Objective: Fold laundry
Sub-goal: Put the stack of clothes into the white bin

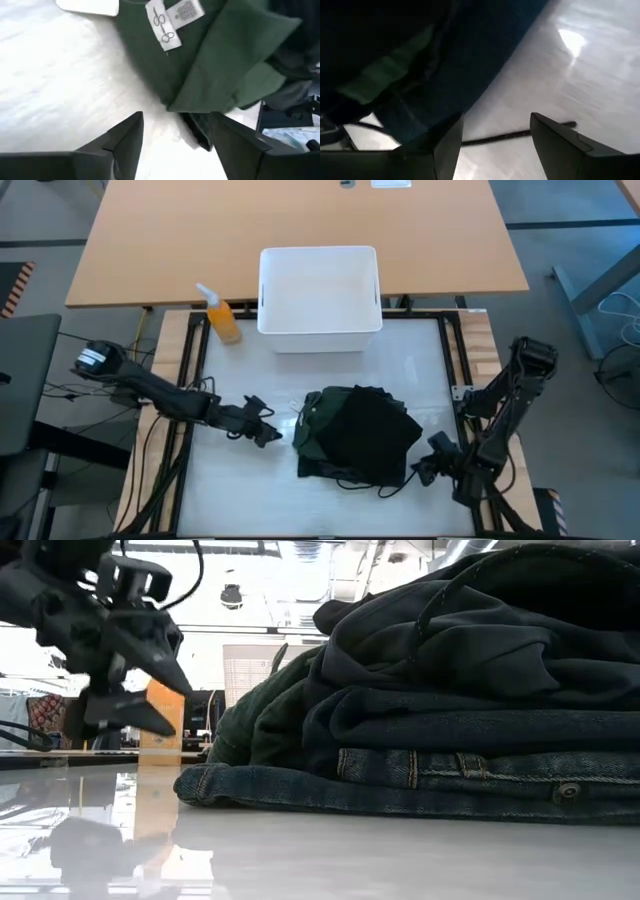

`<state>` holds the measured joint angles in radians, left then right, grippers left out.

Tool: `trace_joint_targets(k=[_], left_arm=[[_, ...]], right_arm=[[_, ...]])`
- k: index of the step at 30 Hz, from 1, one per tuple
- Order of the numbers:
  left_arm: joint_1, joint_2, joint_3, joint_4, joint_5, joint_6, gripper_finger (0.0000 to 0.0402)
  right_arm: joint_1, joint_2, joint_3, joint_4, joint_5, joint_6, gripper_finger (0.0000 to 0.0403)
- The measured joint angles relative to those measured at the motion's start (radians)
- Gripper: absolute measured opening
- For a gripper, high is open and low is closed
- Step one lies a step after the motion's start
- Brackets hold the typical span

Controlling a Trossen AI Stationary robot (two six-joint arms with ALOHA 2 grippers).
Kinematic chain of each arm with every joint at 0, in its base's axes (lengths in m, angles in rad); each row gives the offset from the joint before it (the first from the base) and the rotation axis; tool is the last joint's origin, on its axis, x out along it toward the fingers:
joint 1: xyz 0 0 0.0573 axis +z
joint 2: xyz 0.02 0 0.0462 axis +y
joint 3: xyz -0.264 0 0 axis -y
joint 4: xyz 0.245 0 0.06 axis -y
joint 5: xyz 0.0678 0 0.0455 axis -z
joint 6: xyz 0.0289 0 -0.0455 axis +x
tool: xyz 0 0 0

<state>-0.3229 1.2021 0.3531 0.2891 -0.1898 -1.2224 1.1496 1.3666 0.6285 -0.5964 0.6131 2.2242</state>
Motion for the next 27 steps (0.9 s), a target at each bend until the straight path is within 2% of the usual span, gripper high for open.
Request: trace_joint_targets(k=[5,14,18,21,26,27], left_arm=[[0.017,0.161,0.0,0.15,0.021,0.009,0.0229],[0.066,0.459,0.019,0.513,0.056,0.046,0.0232],[0.07,0.529,0.068,0.559,0.058,0.095,0.0232],[0.072,0.548,0.132,0.48,0.069,0.117,0.0232],[0.078,0.549,0.291,0.038,0.084,0.106,0.0229],[0.08,0.55,0.315,-0.01,0.088,0.119,0.0229]], right_arm=[[-0.026,0.018,-0.104,0.184,0.048,-0.008,0.026],[-0.026,0.057,-0.11,0.221,0.1,-0.002,0.026],[-0.043,0.094,-0.109,0.252,0.128,0.0,0.026],[-0.058,0.113,-0.108,0.267,0.135,0.0,0.026],[-0.078,0.124,-0.108,0.288,0.141,-0.008,0.026],[-0.08,0.124,-0.108,0.293,0.144,-0.014,0.026]])
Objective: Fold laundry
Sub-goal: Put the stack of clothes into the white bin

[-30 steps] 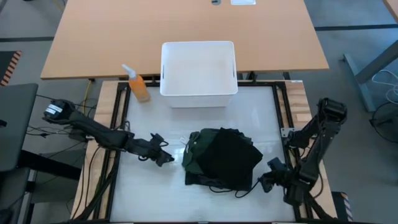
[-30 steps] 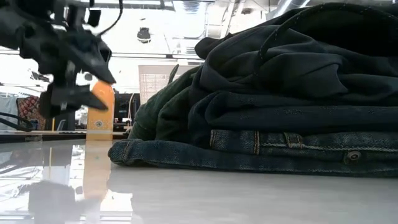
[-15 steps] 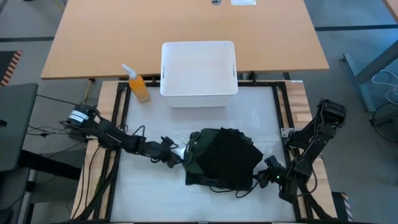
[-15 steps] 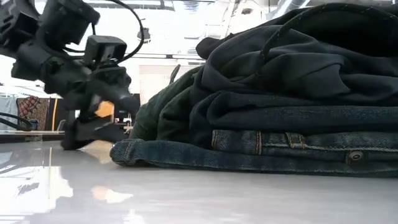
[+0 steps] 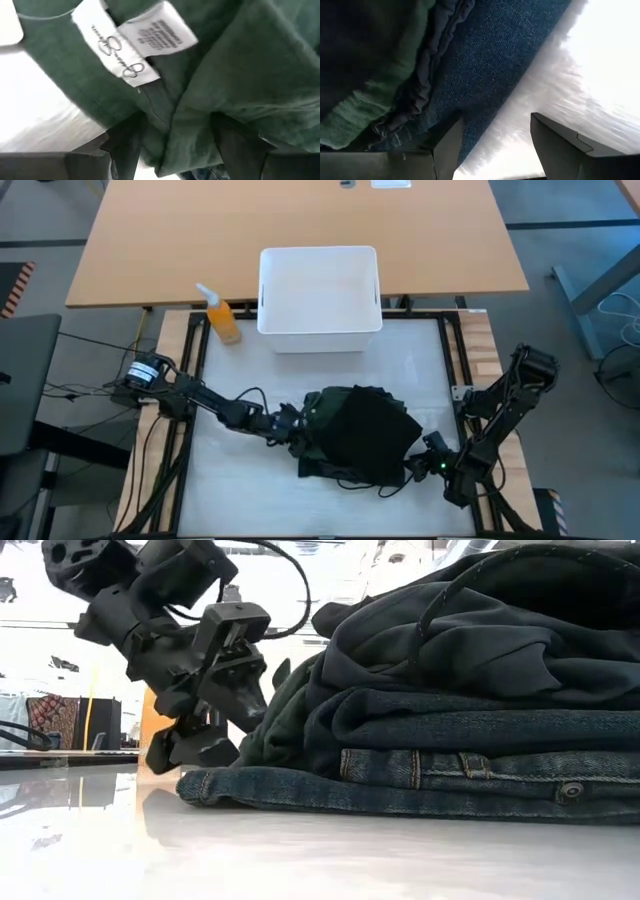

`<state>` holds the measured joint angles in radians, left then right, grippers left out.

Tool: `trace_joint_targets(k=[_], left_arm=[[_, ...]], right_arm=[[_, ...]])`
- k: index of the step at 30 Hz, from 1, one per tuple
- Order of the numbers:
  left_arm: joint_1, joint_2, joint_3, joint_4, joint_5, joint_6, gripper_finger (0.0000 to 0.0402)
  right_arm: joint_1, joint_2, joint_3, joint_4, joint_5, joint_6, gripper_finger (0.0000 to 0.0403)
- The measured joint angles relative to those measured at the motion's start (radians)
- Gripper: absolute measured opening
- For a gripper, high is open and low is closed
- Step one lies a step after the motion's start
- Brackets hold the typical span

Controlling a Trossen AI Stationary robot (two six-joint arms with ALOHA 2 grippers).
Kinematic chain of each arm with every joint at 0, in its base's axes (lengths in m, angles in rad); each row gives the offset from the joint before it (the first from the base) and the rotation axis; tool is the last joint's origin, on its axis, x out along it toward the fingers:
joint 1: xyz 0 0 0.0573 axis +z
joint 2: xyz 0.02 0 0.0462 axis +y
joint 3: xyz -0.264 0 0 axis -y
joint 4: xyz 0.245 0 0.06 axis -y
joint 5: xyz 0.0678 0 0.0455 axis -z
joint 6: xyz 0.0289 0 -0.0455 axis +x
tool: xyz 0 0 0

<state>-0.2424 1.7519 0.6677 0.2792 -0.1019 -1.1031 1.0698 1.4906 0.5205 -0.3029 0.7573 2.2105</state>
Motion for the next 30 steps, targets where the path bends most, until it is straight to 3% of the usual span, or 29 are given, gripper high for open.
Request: trace_joint_targets(k=[12,18,23,26,30], left_arm=[[0.033,0.009,0.069,-0.031,0.022,0.082,0.0229],[0.063,0.154,0.069,0.289,0.081,0.086,0.0229],[0.058,0.212,0.086,0.396,-0.006,0.128,0.0229],[0.05,0.217,0.102,0.399,-0.034,0.155,0.0225],[0.04,0.222,0.148,0.31,-0.035,0.18,0.0192]], right_arm=[[-0.031,0.003,-0.003,0.047,0.041,-0.058,0.026],[-0.131,0.004,-0.005,0.153,0.041,-0.235,0.026],[-0.202,0.004,-0.005,0.2,0.024,-0.343,0.0253],[-0.233,0.003,-0.003,0.208,0.018,-0.394,0.0215],[-0.259,0.003,-0.003,0.223,0.02,-0.474,0.0114]])
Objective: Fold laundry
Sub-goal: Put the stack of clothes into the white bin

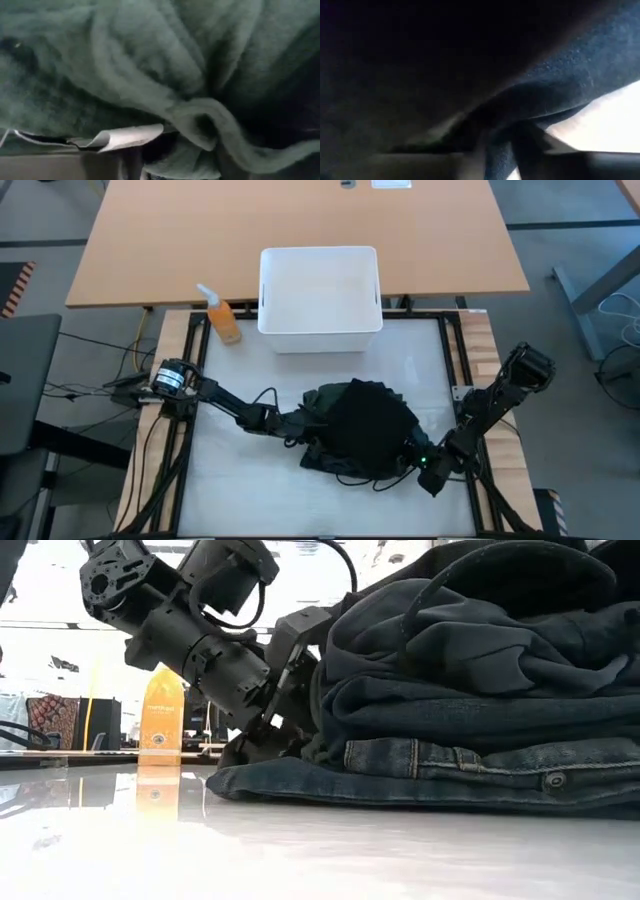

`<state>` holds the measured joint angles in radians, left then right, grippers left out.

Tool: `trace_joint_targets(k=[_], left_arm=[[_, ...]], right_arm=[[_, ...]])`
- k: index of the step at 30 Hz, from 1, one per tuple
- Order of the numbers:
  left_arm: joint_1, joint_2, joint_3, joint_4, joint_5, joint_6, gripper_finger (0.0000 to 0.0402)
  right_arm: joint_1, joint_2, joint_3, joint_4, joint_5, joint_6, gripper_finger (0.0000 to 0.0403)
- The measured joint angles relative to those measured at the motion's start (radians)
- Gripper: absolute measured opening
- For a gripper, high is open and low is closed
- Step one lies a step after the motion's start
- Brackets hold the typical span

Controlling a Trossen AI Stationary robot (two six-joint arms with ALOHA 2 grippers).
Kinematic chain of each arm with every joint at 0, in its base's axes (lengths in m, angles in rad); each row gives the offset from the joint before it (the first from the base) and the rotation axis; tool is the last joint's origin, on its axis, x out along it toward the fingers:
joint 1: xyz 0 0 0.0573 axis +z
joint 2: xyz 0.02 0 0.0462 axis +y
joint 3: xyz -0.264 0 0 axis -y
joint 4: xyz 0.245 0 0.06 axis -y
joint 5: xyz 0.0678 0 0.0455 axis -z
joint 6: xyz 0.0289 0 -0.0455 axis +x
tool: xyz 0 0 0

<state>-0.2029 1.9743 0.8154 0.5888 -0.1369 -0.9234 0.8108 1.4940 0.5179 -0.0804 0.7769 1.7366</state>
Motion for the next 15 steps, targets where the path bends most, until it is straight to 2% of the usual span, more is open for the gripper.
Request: trace_joint_targets(k=[3,8,11,15], left_arm=[[-0.005,0.002,0.007,-0.005,-0.018,0.018,0.0142],[-0.005,0.009,0.005,0.101,-0.016,0.086,0.0032],[-0.004,0.013,0.003,0.164,-0.003,0.128,0.0024],[-0.004,0.016,0.013,0.189,0.01,0.165,0.0024]], right_arm=[[-0.004,0.0,0.0,0.013,0.006,-0.053,0.0035],[-0.01,0.002,-0.003,0.105,0.018,-0.169,0.0032],[-0.014,0.002,0.0,0.167,0.021,-0.239,0.0034],[-0.023,0.002,0.033,0.165,0.024,-0.332,0.0032]])
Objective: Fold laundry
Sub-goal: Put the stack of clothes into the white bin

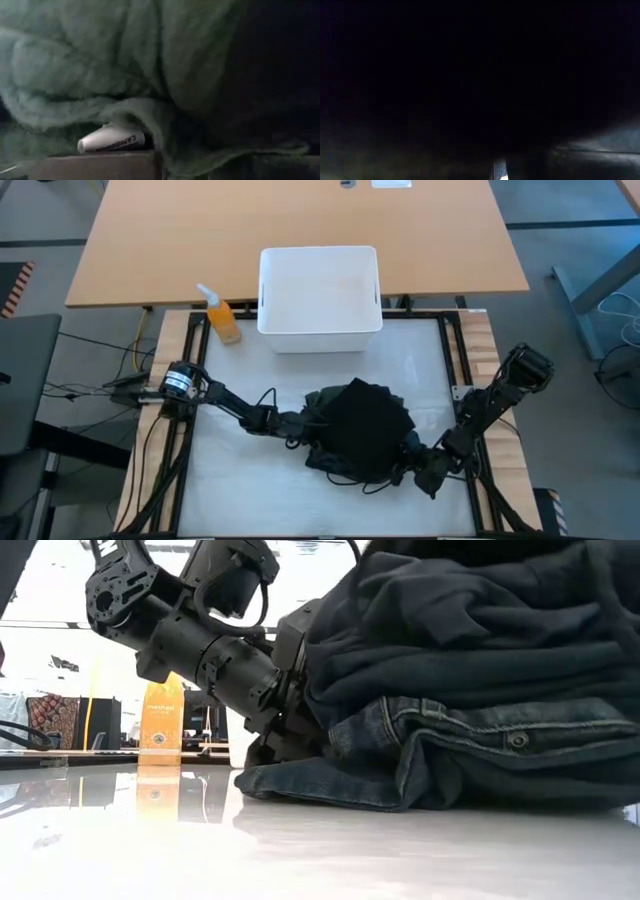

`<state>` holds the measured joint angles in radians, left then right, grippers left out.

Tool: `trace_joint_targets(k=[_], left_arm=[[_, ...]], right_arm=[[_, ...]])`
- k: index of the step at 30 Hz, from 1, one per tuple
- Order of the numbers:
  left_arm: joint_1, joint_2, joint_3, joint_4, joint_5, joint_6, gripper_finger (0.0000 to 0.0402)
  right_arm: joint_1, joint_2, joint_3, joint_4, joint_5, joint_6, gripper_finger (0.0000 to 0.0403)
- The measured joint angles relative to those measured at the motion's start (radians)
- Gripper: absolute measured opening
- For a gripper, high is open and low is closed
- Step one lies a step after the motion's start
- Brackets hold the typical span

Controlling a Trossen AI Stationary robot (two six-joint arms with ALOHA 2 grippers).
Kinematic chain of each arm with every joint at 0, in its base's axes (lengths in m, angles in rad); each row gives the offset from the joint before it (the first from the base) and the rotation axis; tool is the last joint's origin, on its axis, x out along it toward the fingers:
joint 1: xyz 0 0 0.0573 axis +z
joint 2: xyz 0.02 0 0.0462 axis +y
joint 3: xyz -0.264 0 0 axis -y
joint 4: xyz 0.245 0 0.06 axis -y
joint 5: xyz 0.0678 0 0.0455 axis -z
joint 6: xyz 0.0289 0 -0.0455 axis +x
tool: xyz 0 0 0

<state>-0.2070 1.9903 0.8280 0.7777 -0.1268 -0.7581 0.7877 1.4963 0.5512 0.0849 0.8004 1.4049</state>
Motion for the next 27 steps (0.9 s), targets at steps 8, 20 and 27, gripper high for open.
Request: trace_joint_targets(k=[8,20,27], left_arm=[[-0.004,-0.054,0.002,-0.014,0.003,0.08,0.0024],[-0.027,-0.236,0.003,-0.154,-0.072,0.217,0.0024],[-0.033,-0.307,0.002,-0.159,-0.082,0.248,0.0024]], right_arm=[[-0.013,0.0,0.051,-0.014,0.024,-0.151,0.0032],[-0.034,-0.003,0.253,-0.365,0.089,-0.28,0.0032],[-0.088,-0.003,0.399,-0.517,0.087,-0.333,0.0032]])
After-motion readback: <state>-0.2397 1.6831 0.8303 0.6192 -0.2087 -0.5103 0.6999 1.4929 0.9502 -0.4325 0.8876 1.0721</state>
